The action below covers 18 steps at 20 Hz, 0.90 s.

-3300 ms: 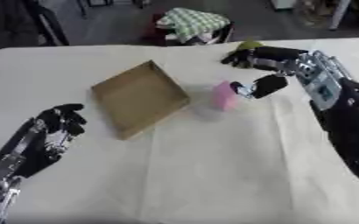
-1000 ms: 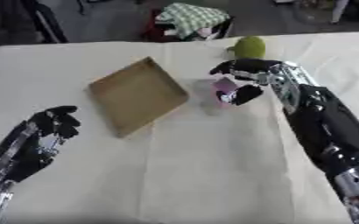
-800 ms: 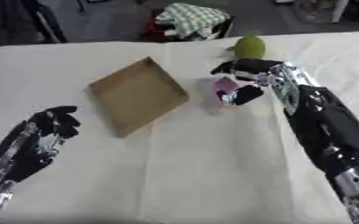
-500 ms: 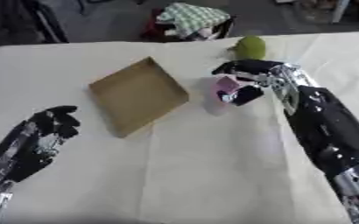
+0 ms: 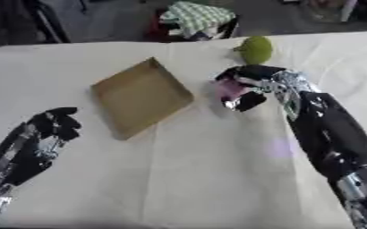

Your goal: Pick up objects on the table and place them in the box.

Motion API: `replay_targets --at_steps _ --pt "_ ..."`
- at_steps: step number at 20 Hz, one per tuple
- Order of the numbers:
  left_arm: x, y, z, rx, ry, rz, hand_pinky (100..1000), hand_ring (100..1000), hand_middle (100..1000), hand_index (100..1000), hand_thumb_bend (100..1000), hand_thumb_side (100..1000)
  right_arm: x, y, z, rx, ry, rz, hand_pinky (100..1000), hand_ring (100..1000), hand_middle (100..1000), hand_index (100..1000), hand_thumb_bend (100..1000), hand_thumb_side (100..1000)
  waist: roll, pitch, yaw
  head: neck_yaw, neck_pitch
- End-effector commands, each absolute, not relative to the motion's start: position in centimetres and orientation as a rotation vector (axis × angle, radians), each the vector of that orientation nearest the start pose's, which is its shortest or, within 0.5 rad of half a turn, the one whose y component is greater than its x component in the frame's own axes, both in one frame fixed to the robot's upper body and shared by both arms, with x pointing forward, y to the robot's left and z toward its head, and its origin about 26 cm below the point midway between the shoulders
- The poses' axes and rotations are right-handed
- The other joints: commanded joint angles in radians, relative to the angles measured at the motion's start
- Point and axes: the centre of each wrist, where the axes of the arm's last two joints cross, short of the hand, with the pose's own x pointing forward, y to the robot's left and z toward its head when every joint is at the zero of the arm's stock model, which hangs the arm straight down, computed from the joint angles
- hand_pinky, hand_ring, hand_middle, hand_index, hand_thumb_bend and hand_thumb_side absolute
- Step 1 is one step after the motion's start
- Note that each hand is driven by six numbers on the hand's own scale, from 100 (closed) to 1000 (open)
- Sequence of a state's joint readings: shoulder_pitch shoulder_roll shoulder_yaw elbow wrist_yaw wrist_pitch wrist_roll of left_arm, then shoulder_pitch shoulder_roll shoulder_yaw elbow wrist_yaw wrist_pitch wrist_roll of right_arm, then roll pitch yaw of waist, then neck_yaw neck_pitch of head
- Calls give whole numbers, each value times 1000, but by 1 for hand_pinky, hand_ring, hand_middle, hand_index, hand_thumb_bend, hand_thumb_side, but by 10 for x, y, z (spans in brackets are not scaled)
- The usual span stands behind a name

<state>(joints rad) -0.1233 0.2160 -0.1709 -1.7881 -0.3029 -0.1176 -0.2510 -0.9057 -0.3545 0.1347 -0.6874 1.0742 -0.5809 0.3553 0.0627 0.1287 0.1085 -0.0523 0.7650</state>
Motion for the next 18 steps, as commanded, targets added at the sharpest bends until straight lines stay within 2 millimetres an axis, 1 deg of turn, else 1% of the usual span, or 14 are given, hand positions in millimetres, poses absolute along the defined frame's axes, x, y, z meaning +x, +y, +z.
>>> replay_targets --at_steps 1,4,5,6,8,10,12,14,18 --pt "296 224 87 85 -1921 -832 623 601 609 864 100 711 483 -282 116 -647 -1344 1873 692 756 803 888 100 517 -2 -11 1 1 5" --pt "296 224 87 85 -1921 -832 623 602 609 864 100 712 483 -283 115 -648 -1340 1874 637 657 749 837 100 376 -2 -11 0 2 5" --pt "296 224 87 85 -1921 -832 623 602 609 864 100 712 483 -283 115 -650 -1341 1873 634 650 745 833 100 367 -1 -11 0 2 5" --pt "296 224 87 85 -1921 -832 623 602 609 864 100 712 483 -284 115 -653 -1345 1871 592 582 697 792 100 226 -2 -11 0 2 5" --pt "296 225 87 85 -1920 -831 623 602 608 864 100 713 483 -284 116 -661 -1364 1861 552 535 656 759 100 132 -2 -11 -1 2 5" --pt "296 225 87 85 -1920 -831 624 602 608 864 100 714 483 -285 119 -674 -1400 1843 506 486 614 736 100 118 -2 -11 -1 3 5" --pt "295 225 87 86 -1920 -831 624 602 608 864 100 714 484 -284 125 -689 -1448 1832 482 466 597 729 100 113 -3 -11 -1 3 5" --pt "295 225 87 85 -1919 -831 624 602 608 864 100 714 485 -282 131 -697 -1491 1828 464 453 589 725 100 108 -3 -12 -1 3 5" --pt "295 224 86 82 -1920 -833 624 602 608 864 100 715 486 -273 150 -696 -1596 1833 451 446 582 722 100 101 -4 -13 0 2 5"
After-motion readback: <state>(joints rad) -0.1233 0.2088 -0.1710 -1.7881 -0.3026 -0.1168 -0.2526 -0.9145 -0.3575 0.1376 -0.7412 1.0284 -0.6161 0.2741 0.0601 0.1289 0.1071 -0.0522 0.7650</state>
